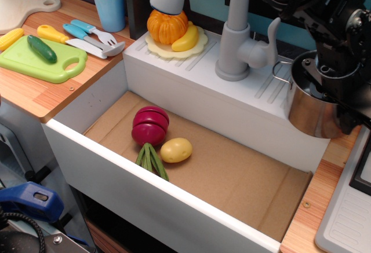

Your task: Put pot or pan in sink

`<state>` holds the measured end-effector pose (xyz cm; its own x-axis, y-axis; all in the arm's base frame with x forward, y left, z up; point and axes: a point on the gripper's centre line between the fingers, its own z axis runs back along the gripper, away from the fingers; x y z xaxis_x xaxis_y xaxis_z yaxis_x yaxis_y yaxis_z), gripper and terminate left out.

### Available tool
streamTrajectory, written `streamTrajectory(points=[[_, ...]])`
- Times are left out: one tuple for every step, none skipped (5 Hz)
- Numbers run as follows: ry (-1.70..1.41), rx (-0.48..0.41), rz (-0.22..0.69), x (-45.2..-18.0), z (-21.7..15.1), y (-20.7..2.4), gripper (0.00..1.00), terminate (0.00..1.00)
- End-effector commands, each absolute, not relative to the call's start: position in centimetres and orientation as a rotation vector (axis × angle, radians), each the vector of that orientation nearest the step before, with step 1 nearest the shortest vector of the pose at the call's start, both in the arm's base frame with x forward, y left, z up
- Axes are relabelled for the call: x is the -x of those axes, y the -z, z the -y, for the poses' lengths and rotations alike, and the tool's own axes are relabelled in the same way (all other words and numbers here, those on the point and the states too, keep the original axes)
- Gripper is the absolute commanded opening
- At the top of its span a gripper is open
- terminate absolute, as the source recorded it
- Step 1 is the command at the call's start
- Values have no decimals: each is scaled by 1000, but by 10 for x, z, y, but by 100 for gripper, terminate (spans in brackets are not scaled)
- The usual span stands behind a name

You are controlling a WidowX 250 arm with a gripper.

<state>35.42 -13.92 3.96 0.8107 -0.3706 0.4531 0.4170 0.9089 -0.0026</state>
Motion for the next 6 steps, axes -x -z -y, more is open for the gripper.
streamTrajectory(points=[[426, 108, 480, -365, 138, -60, 0, 0], [377, 32, 430, -352, 136, -85, 0, 0], [324, -61, 402, -336, 126, -100, 0, 0], [268, -95, 410, -321, 115, -100, 0, 0], [220, -78, 408, -310, 106, -83, 0, 0], [172, -62, 382, -303, 100, -67, 0, 0]])
